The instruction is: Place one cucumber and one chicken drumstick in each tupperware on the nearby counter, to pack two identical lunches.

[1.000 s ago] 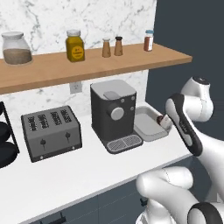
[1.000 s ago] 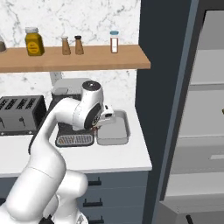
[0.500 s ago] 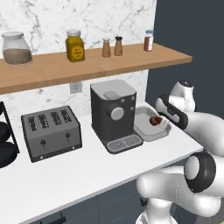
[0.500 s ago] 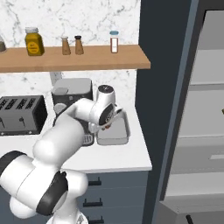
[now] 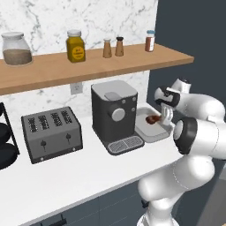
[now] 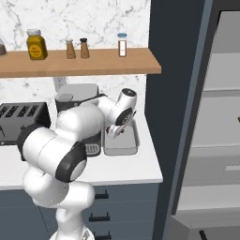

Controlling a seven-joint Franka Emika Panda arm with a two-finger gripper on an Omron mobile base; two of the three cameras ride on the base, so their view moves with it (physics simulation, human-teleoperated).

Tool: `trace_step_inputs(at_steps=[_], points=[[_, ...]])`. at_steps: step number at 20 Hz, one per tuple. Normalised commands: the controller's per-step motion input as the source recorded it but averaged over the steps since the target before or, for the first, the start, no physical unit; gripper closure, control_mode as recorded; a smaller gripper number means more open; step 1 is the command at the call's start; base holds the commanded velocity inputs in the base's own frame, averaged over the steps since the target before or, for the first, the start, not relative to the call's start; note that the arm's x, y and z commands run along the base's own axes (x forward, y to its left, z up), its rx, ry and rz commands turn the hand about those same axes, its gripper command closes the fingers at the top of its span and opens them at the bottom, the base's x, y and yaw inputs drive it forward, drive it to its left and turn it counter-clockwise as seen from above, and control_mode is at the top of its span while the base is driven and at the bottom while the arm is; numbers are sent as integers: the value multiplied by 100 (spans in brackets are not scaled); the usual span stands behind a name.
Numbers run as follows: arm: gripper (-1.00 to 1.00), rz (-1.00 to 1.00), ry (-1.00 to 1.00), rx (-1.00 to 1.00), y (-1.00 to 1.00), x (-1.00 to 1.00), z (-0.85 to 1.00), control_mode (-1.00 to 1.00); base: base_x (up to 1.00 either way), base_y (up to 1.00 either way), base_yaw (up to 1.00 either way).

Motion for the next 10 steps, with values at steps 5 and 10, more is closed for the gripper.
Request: trace_step_inputs(at_steps=[5,10], points=[[100,20,0,2,2,22,-16,-100,0,0,0],[100,14,0,0,4,20,-36,-100,0,0,0]])
